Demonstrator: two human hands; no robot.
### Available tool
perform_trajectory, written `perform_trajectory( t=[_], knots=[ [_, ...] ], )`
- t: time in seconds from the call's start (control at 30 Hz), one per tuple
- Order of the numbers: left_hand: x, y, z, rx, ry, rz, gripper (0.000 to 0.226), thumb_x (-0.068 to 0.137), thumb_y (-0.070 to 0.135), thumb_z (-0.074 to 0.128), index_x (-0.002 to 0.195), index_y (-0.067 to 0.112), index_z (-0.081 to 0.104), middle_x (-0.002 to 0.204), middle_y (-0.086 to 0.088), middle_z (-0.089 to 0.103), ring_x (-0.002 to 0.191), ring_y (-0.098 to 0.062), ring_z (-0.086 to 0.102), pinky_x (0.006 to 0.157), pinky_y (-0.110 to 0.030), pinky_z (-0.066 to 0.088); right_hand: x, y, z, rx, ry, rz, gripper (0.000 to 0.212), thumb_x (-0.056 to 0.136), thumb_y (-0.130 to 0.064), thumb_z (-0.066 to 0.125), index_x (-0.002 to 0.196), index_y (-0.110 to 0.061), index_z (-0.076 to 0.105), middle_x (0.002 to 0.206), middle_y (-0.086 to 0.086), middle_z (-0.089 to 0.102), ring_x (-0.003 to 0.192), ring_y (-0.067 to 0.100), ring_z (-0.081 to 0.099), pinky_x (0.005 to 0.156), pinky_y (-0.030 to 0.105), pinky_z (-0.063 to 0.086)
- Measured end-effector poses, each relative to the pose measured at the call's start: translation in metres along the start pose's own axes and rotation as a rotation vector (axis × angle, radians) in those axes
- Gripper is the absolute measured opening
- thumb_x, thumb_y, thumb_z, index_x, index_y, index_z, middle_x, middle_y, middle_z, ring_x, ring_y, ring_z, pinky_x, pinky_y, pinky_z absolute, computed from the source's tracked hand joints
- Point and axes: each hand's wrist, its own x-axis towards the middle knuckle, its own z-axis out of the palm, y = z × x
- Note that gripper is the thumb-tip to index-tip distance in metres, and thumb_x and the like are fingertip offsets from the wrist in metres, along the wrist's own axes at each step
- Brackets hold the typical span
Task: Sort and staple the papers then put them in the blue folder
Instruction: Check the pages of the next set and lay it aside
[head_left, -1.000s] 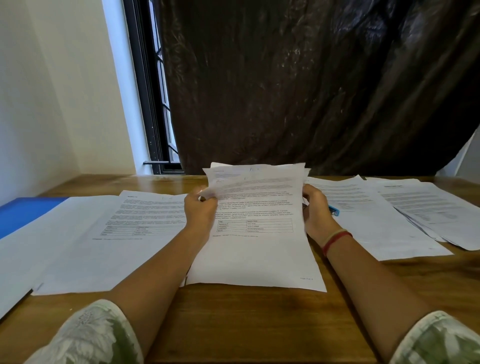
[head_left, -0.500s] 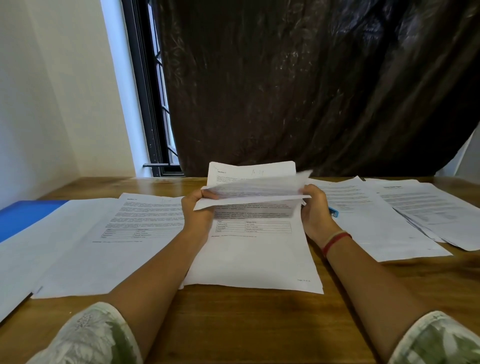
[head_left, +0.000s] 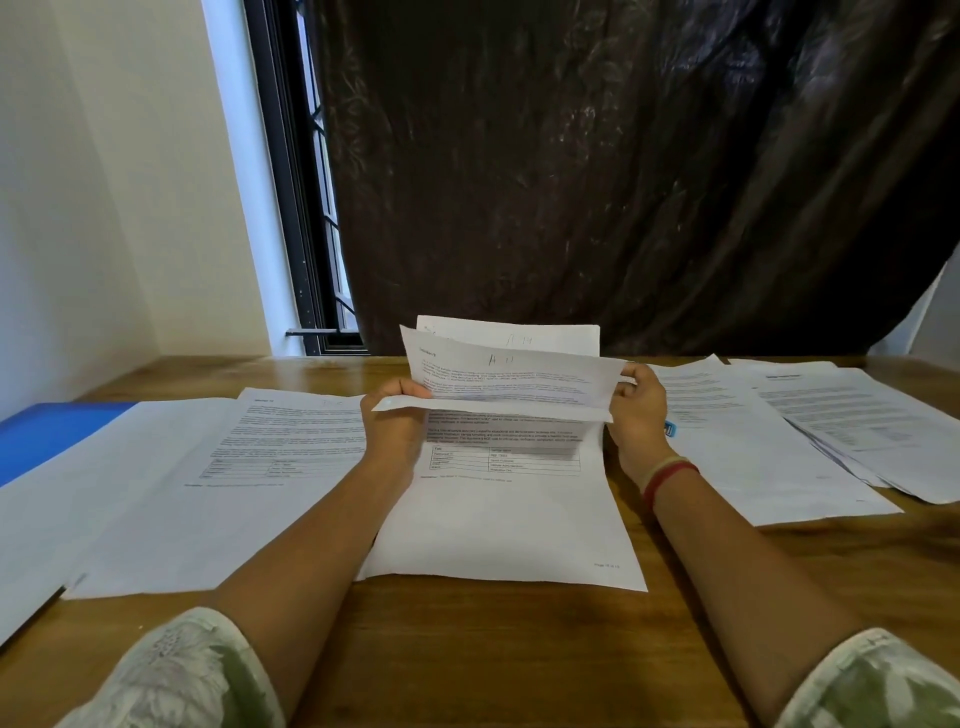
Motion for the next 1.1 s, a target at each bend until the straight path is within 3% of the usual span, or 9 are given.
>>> perform_trajectory(
  t=[0.23, 0.37, 0.47, 0.53, 0.7, 0.8, 0.9, 1.0, 1.1],
  knots=[
    [0.004, -0.0006, -0.0013, 0.067, 0.033, -0.019, 0.054, 0.09, -0.003, 0.051, 0.042, 0.021, 0.054, 0.072, 0.0, 0.059, 0.083, -0.024, 0.052, 0.072, -0.035, 0.038, -0.001, -0.0015, 0.0034, -0.008, -0.057, 0.021, 0.006, 0.095, -0.024, 0.059, 0.099, -0.021, 0.063, 0.093, -0.002, 0.067, 0.079, 0.021, 0.065, 0.07, 0.029, 0.056],
    [0.0049, -0.0004, -0.0014, 0.114, 0.068, -0.008, 0.038, 0.09, -0.002, 0.058, 0.061, 0.02, 0.046, 0.071, 0.002, 0.056, 0.076, -0.018, 0.051, 0.07, -0.032, 0.042, -0.0009, -0.0014, 0.0011, 0.006, -0.06, -0.029, 0.02, 0.092, -0.023, 0.064, 0.109, -0.022, 0.055, 0.092, -0.008, 0.063, 0.077, 0.015, 0.063, 0.062, 0.02, 0.052],
    [0.004, -0.0004, 0.0007, 0.135, 0.056, -0.002, 0.029, 0.094, 0.008, 0.057, 0.07, 0.02, 0.045, 0.076, 0.002, 0.058, 0.077, -0.018, 0.054, 0.072, -0.031, 0.045, -0.0006, 0.0019, 0.0009, 0.015, -0.049, -0.029, 0.019, 0.087, -0.023, 0.071, 0.099, -0.02, 0.057, 0.096, -0.005, 0.068, 0.077, 0.021, 0.068, 0.066, 0.029, 0.059],
    [0.0016, 0.0011, 0.0033, 0.156, 0.065, 0.003, 0.025, 0.096, 0.009, 0.054, 0.074, 0.02, 0.051, 0.079, 0.002, 0.061, 0.078, -0.017, 0.056, 0.072, -0.029, 0.047, -0.0017, 0.0015, 0.0011, -0.005, -0.009, -0.045, 0.01, 0.09, -0.023, 0.068, 0.087, -0.021, 0.058, 0.088, -0.003, 0.068, 0.071, 0.021, 0.067, 0.058, 0.025, 0.055],
    [0.0012, 0.0017, -0.0004, 0.118, 0.03, -0.055, 0.038, 0.089, 0.005, 0.054, 0.053, 0.019, 0.055, 0.075, -0.002, 0.06, 0.081, -0.021, 0.053, 0.069, -0.031, 0.041, -0.0026, 0.0007, -0.0012, 0.116, -0.041, -0.027, 0.018, 0.086, -0.024, 0.073, 0.091, -0.01, 0.063, 0.088, -0.002, 0.073, 0.073, 0.02, 0.072, 0.056, 0.023, 0.056],
    [0.0004, 0.004, -0.0024, 0.021, -0.005, -0.133, 0.022, 0.066, 0.014, 0.06, 0.045, 0.019, 0.056, 0.088, -0.009, 0.064, 0.09, -0.028, 0.057, 0.076, -0.036, 0.043, -0.0037, 0.0008, -0.0033, 0.18, -0.066, -0.002, 0.019, 0.088, -0.024, 0.071, 0.1, -0.011, 0.065, 0.097, -0.001, 0.073, 0.082, 0.019, 0.072, 0.065, 0.028, 0.06],
    [0.0002, 0.0039, 0.0006, -0.009, 0.028, -0.158, 0.021, 0.081, 0.006, 0.059, 0.061, 0.014, 0.061, 0.096, -0.004, 0.069, 0.095, -0.028, 0.06, 0.076, -0.035, 0.049, -0.0038, -0.0013, -0.0046, 0.222, -0.084, -0.03, 0.016, 0.089, -0.02, 0.069, 0.102, -0.019, 0.06, 0.105, 0.001, 0.071, 0.092, 0.023, 0.069, 0.08, 0.037, 0.06],
    [0.0013, 0.0039, 0.0036, 0.001, 0.061, -0.163, 0.012, 0.087, 0.007, 0.058, 0.081, 0.009, 0.068, 0.11, -0.005, 0.07, 0.1, -0.028, 0.062, 0.072, -0.031, 0.052, -0.0025, -0.0044, -0.0047, 0.236, -0.147, -0.026, 0.009, 0.09, -0.02, 0.068, 0.092, -0.022, 0.06, 0.098, 0.002, 0.07, 0.09, 0.026, 0.068, 0.076, 0.036, 0.059],
    [0.0034, 0.0048, 0.0037, 0.066, 0.041, -0.147, 0.021, 0.089, 0.018, 0.057, 0.102, 0.007, 0.07, 0.103, -0.002, 0.073, 0.099, -0.028, 0.066, 0.069, -0.029, 0.051, -0.0008, -0.0026, -0.0063, 0.239, -0.288, 0.009, 0.007, 0.091, -0.025, 0.064, 0.092, -0.019, 0.06, 0.098, 0.006, 0.071, 0.089, 0.028, 0.068, 0.074, 0.037, 0.058]
  ],
)
